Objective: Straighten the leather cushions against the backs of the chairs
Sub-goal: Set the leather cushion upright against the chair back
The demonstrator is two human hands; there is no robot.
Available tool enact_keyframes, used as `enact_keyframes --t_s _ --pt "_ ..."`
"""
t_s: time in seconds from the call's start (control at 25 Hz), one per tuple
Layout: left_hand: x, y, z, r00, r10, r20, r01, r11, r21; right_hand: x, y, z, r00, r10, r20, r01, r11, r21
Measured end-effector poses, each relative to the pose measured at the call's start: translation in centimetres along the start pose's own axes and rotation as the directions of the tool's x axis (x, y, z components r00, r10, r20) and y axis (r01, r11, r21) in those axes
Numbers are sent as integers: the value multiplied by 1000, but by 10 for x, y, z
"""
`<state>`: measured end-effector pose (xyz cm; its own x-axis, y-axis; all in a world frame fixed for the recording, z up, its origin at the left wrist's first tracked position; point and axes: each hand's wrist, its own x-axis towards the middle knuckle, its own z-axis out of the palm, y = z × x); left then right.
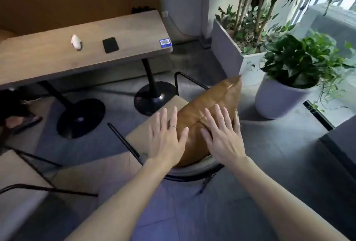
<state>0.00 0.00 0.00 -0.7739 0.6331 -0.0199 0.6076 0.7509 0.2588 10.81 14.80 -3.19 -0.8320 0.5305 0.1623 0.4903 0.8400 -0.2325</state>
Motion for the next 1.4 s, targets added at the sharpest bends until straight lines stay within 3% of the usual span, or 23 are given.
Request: enact_keyframes --t_s 0.12,0.36,0.48,0.56,0.6,0.68,0.8,0.92,1.0,1.08,1.16,1.4 --pt "1 -3 25 997 -66 32 65 998 25 -1 4 25 1000 11 23 -12 1000 17" --pt "-2 -9 46 992 -72 -104 67 997 -46 -2 6 48 999 31 9 -32 995 94" --pt "-10 -7 50 970 -169 -177 135 973 -188 -5 5 47 1000 23 19 -24 994 102" --pt "-14 -6 53 933 -307 -187 228 908 -351 -5 7 44 1000 15 0 -15 996 87" --pt "-15 -7 54 901 -400 -165 290 841 -457 -6 8 43 1000 16 -15 -15 997 73" --pt "-17 -8 54 789 -611 -62 423 615 -666 -8 9 42 997 41 -65 -38 998 49" --pt "-21 -5 54 620 -770 151 566 306 -765 -14 15 44 972 172 -160 -151 980 133" --pt "-20 -1 55 428 -802 417 556 -130 -821 -18 27 46 928 373 -3 -357 889 288" --pt "-19 1 53 379 -747 547 524 -314 -792 -18 35 50 857 473 205 -515 778 361" --pt "-18 1 55 396 -734 552 523 -314 -792 -14 38 56 744 531 406 -668 582 464" --pt "-17 -2 58 412 -763 498 518 -253 -817 -14 33 63 693 540 478 -720 484 497" --pt "-10 -13 62 424 -783 455 534 -190 -824 -12 23 68 690 555 466 -724 521 452"
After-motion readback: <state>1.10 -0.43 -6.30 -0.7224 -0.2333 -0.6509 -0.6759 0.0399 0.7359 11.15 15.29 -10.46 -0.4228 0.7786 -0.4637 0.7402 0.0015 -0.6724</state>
